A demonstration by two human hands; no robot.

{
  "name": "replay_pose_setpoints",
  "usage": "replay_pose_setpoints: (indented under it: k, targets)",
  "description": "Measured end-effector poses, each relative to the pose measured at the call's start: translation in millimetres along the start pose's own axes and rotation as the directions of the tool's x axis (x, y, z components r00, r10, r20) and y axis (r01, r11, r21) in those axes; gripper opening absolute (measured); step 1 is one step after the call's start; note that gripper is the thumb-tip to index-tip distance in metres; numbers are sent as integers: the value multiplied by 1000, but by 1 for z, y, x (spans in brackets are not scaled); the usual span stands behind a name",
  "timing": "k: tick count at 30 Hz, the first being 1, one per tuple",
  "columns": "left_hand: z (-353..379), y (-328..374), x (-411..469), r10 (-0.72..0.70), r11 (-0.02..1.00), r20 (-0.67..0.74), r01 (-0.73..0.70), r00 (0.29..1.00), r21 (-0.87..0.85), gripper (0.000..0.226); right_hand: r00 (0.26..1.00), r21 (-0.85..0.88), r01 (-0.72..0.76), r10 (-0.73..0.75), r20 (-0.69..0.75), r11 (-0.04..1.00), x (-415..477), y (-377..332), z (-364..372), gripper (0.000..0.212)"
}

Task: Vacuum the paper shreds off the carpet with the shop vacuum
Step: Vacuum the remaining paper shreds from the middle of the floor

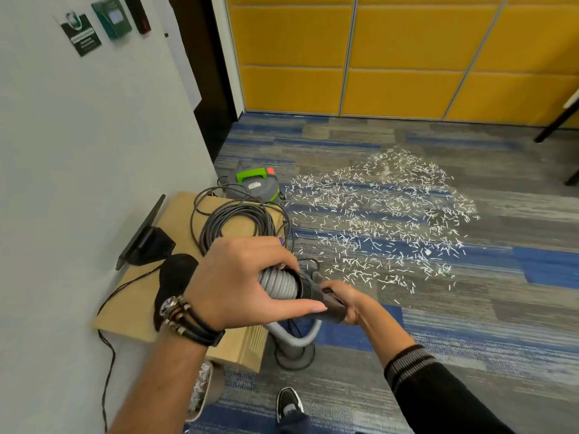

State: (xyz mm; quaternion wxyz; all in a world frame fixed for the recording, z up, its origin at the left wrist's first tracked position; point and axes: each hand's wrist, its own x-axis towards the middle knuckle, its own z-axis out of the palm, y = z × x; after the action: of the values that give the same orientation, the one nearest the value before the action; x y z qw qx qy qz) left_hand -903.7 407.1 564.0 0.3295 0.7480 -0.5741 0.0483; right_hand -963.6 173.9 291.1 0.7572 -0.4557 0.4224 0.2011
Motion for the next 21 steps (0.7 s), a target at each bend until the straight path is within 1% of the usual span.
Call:
replay_pose_setpoints:
  k: [2, 5, 6, 7, 8, 10, 12, 15, 17, 19, 21]
  targets:
    - [8, -15, -4, -19, 1000, 18, 19, 1000, 18, 50, 997, -48, -62, 60, -39, 997, 12, 3, 9, 30]
    - [7, -32, -11, -20, 999, 46, 18, 999, 36, 54, 992, -47, -109, 105, -75, 993, 28, 7, 24, 41]
    - [5, -35, -12, -14, 999, 48, 13, 999, 40, 55, 991, -27, -125, 123, -47, 992, 29, 6, 29, 39]
    - [3, -39, -13, -7, 999, 50, 5, 999, 44, 55, 991, -8, -128, 128, -37, 992, 27, 4, 35, 33]
    - [2, -43, -13, -1, 999, 54, -1, 999, 43, 55, 992, 13, -124, 125, -33, 992, 26, 1, 39, 26]
    - [5, -47, -11, 12, 1000, 69, -13, 998, 28, 55, 992, 40, -126, 127, -15, 991, 25, -2, 41, 22]
    - [13, -49, -9, 12, 1000, 80, -11, 997, -16, 53, 989, 31, -140, 141, -32, 990, 26, 0, 37, 25]
    - [25, -49, -6, 25, 995, 81, -17, 996, -99, 52, 990, 24, -109, 111, -90, 994, 25, 5, 29, 28]
    - [27, -50, -5, 40, 995, 65, -34, 997, -99, 53, 989, 50, -93, 98, -115, 994, 22, 5, 26, 25]
    - [25, -54, -4, 28, 995, 50, -22, 998, -101, 53, 990, 100, -65, 77, -119, 993, 28, 0, 23, 23]
    - [19, -61, -4, -2, 994, 40, 7, 999, -110, 53, 983, 86, -58, 72, -168, 995, 39, 1, 21, 26]
